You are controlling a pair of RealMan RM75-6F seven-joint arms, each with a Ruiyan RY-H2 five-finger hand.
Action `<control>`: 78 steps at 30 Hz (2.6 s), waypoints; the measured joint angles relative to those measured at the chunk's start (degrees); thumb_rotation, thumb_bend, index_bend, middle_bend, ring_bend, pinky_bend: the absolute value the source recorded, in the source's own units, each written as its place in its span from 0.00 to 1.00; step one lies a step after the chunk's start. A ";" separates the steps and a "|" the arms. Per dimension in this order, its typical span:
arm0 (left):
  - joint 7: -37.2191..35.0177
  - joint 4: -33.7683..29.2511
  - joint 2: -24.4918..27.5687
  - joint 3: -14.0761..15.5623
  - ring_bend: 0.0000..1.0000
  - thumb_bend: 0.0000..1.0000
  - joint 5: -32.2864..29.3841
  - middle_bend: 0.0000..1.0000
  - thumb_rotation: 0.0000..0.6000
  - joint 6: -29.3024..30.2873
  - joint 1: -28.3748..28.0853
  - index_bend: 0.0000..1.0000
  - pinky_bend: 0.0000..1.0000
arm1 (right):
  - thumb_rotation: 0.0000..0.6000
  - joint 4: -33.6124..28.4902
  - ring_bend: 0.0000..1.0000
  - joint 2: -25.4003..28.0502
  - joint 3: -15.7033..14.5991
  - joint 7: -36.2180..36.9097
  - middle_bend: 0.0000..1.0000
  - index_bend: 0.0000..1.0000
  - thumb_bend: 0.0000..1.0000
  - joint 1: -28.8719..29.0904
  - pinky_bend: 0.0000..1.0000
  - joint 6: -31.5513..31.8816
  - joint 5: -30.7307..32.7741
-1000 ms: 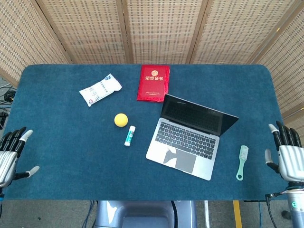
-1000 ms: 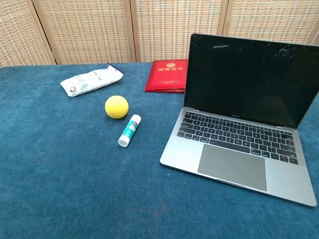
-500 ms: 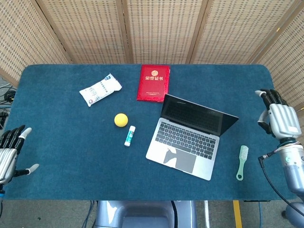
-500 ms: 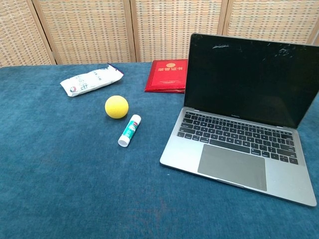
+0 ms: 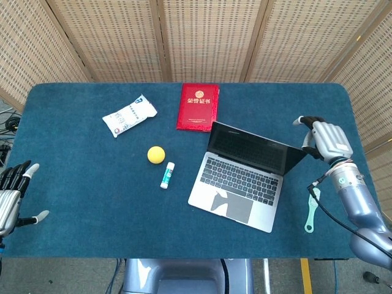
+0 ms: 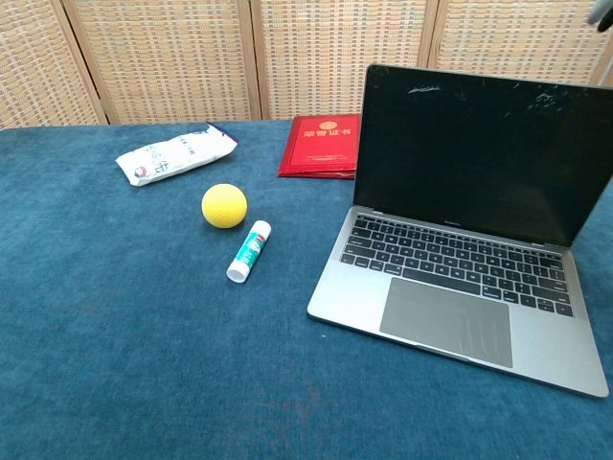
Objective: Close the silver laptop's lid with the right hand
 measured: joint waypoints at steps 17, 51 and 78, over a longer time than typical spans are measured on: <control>-1.08 0.27 0.37 0.02 0.00 0.00 -0.06 0.00 1.00 -0.16 -0.06 0.00 0.00 | 1.00 1.75 0.28 -6.14 -5.54 -3.63 0.35 0.35 1.00 7.37 0.28 1.49 9.34; -0.99 -0.08 0.57 0.23 0.00 0.00 -0.01 0.00 1.00 -0.21 -0.09 0.00 0.00 | 1.00 -5.88 0.38 -2.27 -10.84 4.55 0.44 0.36 1.00 2.12 0.34 -6.53 -13.23; -0.06 -0.40 0.36 0.51 0.00 0.00 0.26 0.00 1.00 -0.44 -0.26 0.00 0.00 | 1.00 0.23 0.35 -11.20 -20.69 5.42 0.41 0.36 1.00 -6.82 0.34 3.81 -45.27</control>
